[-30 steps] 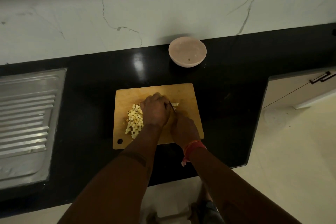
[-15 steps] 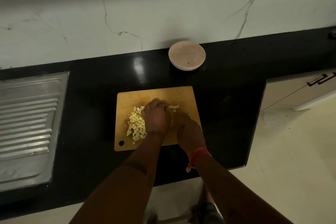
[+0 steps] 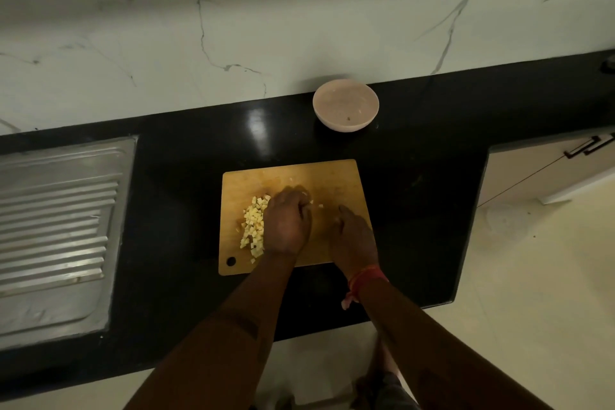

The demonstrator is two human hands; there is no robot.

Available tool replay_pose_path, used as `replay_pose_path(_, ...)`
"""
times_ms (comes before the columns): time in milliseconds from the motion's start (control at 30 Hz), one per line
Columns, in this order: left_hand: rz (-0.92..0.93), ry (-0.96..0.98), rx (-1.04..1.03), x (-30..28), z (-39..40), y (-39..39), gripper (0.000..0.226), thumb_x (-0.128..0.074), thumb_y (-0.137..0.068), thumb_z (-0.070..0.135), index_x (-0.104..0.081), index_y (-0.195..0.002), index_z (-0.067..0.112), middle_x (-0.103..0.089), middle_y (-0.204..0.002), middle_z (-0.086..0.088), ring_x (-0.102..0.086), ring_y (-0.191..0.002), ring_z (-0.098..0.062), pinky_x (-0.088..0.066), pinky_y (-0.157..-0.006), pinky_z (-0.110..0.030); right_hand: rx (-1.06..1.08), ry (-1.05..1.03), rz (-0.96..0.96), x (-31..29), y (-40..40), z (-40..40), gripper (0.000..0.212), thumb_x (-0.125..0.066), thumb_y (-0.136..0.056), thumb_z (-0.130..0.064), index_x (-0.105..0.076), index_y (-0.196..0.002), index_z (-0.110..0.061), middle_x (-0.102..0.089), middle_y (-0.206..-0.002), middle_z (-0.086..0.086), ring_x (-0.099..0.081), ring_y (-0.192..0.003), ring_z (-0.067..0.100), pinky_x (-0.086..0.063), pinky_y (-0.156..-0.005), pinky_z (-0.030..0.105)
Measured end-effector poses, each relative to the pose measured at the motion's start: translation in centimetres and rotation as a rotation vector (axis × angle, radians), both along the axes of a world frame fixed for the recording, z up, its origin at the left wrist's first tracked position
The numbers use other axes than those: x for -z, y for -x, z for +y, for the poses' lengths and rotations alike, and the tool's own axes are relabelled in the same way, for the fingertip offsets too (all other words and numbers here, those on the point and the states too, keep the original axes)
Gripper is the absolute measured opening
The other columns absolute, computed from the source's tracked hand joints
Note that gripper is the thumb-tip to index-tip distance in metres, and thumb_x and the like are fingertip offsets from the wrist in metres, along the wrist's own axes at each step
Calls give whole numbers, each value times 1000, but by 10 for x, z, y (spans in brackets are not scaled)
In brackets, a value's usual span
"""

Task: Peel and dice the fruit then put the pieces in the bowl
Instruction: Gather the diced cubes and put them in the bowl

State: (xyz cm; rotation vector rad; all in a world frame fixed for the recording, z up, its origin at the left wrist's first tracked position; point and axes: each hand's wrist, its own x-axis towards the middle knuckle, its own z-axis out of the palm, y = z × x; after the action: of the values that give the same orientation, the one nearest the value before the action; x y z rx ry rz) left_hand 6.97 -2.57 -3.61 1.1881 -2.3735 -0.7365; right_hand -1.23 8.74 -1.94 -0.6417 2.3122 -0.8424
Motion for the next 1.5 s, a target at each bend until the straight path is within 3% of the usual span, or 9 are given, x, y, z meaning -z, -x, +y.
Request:
replay_pose_path(200,-5,-65,42,4,19,17,8,-58,-94,16,-66,-94,16,-62,-94,-1,-56,-87,-18,-49,-79,-37,-141,-161,126,2,5,1,38,-49,-100,-18,-54,-137,-10,-57,-130,17,-57,-115,36,-48,-95,44)
replay_pose_path(433,94,-140,-65,-1,27,4,9,-60,-93,14,-68,-95,17,-55,-91,8,-57,-90,-17,-50,-83,-36,-230,-51,113,-6,-26,12,27,-46,-102,-7,-64,-122,-10,-67,-119,7,-63,-109,24,-46,-91,27)
replay_pose_path(533,103,-155,-29,-8,30,12,8,-60,-93,13,-67,-94,16,-55,-91,8,-56,-88,-16,-48,-78,-33,-69,26,-3,-16,-11,9,33,-41,-107,-22,-60,-132,-11,-60,-116,1,-56,-99,15,-38,-83,22)
replay_pose_path(600,83,-181,16,-10,33,22,5,-61,-93,14,-66,-94,15,-56,-90,6,-55,-85,-15,-43,-73,-29,-7,85,-21,-9,2,6,34,-41,-105,-37,-62,-126,-21,-63,-114,0,-59,-94,14,-49,-85,32)
replay_pose_path(767,23,-222,110,-1,51,56,15,-62,-95,16,-71,-107,12,-68,-107,-6,-62,-99,-22,-49,-86,-31,193,-59,68,7,48,25,46,-48,-95,-15,-52,-142,-15,-52,-131,13,-54,-118,33,-49,-98,50)
replay_pose_path(1033,-28,-264,181,-6,82,89,28,-55,-101,15,-69,-124,12,-68,-121,-8,-64,-109,-20,-49,-95,-29,29,-232,347,37,82,53,30,-47,-100,-25,-63,-122,-14,-49,-125,7,-41,-109,23,-28,-86,28)
replay_pose_path(1167,-10,-276,78,-22,72,72,28,-57,-98,11,-72,-121,12,-70,-124,-6,-63,-115,-21,-45,-102,-24,-87,-87,249,16,74,40,42,-49,-100,-14,-50,-142,-10,-39,-140,18,-43,-124,34,-39,-102,39)
replay_pose_path(1300,26,-296,-99,-38,58,38,30,-59,-95,13,-73,-121,17,-71,-123,-2,-66,-113,-18,-48,-101,-26,-283,-1,139,3,54,9,46,-52,-99,-12,-49,-145,-7,-40,-147,18,-47,-132,32,-38,-111,33)
replay_pose_path(1500,-105,-112,-301,-41,12,-31,27,-54,-98,22,-68,-120,14,-60,-120,-9,-58,-109,-27,-47,-93,-36,-381,-90,121,1,18,-42,58,-58,-97,-23,-40,-150,-9,-32,-157,16,-21,-150,32,-28,-117,34)
